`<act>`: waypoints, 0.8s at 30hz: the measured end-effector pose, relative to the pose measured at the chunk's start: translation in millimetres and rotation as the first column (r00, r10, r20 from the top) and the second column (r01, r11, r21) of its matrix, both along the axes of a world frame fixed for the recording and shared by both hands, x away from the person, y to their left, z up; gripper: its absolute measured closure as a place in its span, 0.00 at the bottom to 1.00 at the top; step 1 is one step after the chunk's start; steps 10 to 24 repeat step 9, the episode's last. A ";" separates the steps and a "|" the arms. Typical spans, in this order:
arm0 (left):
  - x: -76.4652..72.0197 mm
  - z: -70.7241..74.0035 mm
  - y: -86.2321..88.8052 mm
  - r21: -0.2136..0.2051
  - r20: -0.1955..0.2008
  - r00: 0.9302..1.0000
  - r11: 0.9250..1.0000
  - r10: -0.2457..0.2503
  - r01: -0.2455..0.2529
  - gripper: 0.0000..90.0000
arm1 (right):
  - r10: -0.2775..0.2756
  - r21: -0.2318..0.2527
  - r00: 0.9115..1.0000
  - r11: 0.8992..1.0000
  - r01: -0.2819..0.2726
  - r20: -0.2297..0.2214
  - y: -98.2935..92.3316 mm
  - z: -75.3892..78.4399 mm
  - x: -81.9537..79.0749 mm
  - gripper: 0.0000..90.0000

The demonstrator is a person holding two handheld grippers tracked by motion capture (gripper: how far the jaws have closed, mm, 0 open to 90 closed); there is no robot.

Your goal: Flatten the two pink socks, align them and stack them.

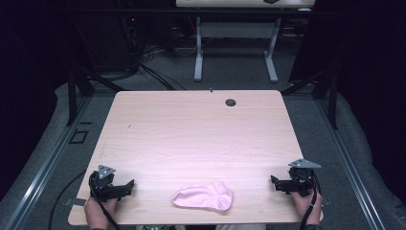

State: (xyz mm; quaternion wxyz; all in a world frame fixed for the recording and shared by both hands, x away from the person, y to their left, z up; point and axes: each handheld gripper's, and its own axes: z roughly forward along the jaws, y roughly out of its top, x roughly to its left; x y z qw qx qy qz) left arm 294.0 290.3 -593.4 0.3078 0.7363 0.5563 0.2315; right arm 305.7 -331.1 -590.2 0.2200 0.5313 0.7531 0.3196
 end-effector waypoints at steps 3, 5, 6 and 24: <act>0.0 0.0 0.0 0.000 0.000 1.000 1.000 0.000 0.000 0.00 | -0.001 0.000 1.000 1.000 0.001 -0.002 0.1 0.1 -0.1 0.00; 0.0 0.0 -0.1 0.000 0.000 1.000 1.000 0.001 -0.001 0.00 | -0.001 0.000 1.000 1.000 0.001 0.000 0.0 0.0 0.0 0.00; 0.0 0.0 -0.1 0.000 0.000 1.000 1.000 0.000 0.000 0.00 | -0.001 0.000 1.000 1.000 0.001 -0.002 0.1 0.1 -0.1 0.00; 0.0 0.1 -0.1 0.000 -0.001 1.000 1.000 0.001 -0.001 0.00 | 0.000 0.001 1.000 1.000 0.000 0.000 0.0 0.0 0.0 0.00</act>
